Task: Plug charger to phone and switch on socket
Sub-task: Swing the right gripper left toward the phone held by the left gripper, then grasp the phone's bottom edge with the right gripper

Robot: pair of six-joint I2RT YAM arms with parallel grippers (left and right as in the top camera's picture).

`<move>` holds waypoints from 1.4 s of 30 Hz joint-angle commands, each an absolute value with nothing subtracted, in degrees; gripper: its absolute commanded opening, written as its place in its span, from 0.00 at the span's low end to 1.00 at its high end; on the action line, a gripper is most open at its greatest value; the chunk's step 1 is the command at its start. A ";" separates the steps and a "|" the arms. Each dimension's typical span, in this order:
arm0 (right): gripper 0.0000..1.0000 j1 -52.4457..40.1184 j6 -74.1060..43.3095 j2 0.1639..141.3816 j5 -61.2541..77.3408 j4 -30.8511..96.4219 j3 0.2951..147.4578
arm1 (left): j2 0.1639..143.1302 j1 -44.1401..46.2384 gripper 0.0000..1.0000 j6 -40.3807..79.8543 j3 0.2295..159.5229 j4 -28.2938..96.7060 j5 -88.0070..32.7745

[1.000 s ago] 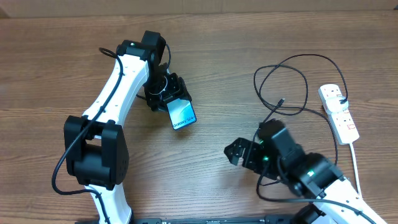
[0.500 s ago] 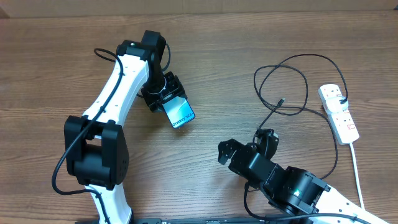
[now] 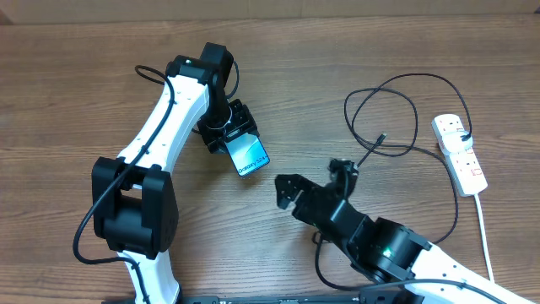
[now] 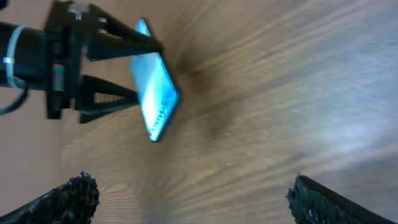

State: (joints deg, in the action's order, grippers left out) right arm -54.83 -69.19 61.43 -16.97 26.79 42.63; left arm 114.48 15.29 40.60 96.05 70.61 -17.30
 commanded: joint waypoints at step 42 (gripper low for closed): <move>0.67 -54.24 -68.90 83.13 -27.64 -4.23 42.92 | 114.74 15.42 0.66 39.59 97.67 69.06 -38.65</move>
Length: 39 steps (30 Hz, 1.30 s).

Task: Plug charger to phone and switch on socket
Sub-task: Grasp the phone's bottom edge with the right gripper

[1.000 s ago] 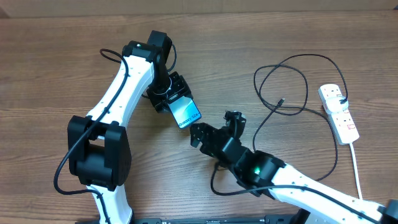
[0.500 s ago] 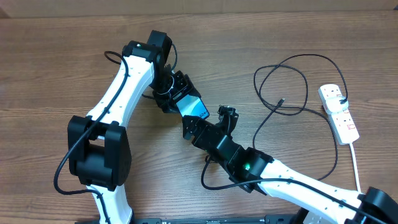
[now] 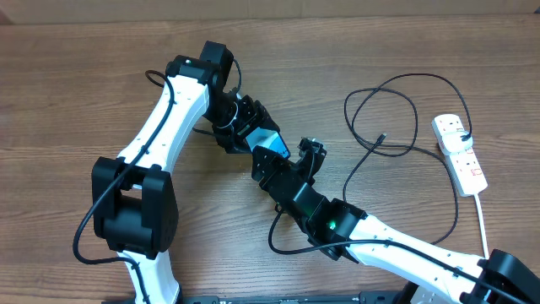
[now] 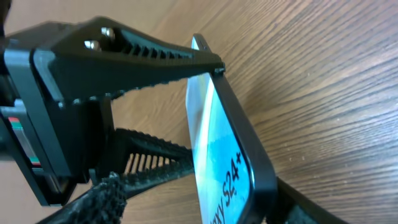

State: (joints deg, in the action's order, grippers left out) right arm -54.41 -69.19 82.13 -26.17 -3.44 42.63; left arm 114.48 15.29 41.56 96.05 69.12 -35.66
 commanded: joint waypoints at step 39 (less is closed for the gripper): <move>0.31 -50.28 -68.51 84.93 -13.96 -8.93 42.94 | 114.74 15.46 0.66 37.47 97.67 69.80 -38.35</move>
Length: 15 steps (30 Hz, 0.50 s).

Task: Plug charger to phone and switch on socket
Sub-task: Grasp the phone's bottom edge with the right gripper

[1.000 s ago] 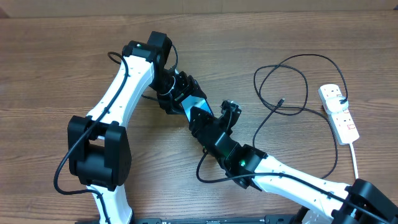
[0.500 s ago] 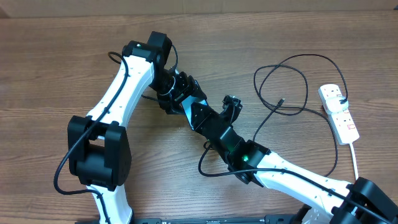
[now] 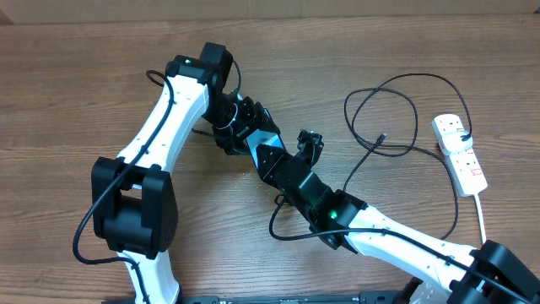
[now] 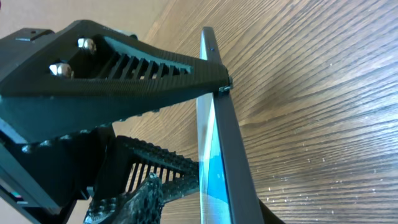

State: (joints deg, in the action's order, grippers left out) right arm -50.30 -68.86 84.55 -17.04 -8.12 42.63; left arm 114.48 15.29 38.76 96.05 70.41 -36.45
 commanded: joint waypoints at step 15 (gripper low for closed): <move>0.19 -50.28 -68.51 84.93 -12.73 -8.73 42.94 | 114.74 15.46 0.66 37.95 97.67 68.71 -37.08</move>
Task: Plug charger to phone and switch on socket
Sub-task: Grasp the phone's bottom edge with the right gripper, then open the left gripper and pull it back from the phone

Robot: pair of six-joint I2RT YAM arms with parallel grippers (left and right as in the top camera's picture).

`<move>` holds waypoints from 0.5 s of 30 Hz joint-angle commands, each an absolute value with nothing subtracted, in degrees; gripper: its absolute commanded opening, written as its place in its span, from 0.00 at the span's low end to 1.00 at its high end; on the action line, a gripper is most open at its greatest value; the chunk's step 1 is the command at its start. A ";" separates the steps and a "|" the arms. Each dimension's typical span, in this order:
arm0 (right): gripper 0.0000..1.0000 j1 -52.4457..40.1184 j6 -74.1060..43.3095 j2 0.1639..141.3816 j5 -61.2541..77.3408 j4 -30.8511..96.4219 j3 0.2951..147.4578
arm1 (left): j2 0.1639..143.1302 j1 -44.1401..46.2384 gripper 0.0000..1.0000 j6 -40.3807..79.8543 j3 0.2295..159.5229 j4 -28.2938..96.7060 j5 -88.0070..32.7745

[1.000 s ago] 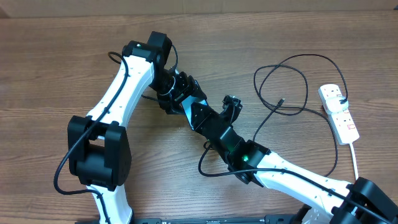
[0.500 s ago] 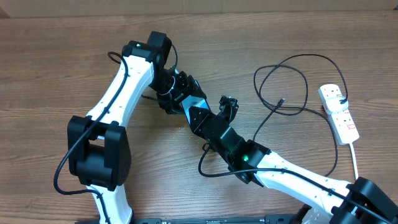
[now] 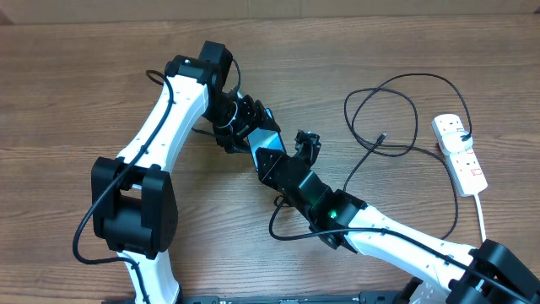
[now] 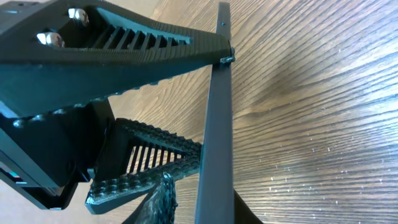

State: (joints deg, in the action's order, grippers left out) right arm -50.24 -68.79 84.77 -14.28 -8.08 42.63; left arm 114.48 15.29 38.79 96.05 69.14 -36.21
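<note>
The phone [image 3: 268, 140] is held off the table by my left gripper [image 3: 251, 128], which is shut on it. In the right wrist view the phone [image 4: 214, 118] stands edge-on, pinched between the left gripper's ribbed fingers [image 4: 124, 46]. My right gripper [image 3: 283, 150] is open with one finger on each side of the phone's lower end; a gap shows beside its left fingertip [image 4: 163, 198]. The charger cable's free plug [image 3: 381, 137] lies on the table to the right. The white socket strip [image 3: 460, 154] sits at the far right with the cable plugged in.
The black charger cable [image 3: 396, 101] loops over the table between the arms and the socket strip. The strip's white lead [image 3: 485, 228] runs toward the front edge. The wooden table [image 3: 67, 101] carries nothing else in view.
My right gripper has crept slightly further along the phone, which now shows fully edge-on in the wrist view. The left gripper still holds the phone in the same place.
First the left gripper held the phone near the table's middle while my right gripper stood open, well short of it. Then the phone had shifted right and the right gripper reached it. By now its open fingers straddle the phone's end.
</note>
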 commanded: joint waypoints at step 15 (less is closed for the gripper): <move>0.05 -50.28 -68.49 84.93 -12.84 -8.05 42.92 | 114.74 15.46 0.67 37.91 97.67 68.71 -37.06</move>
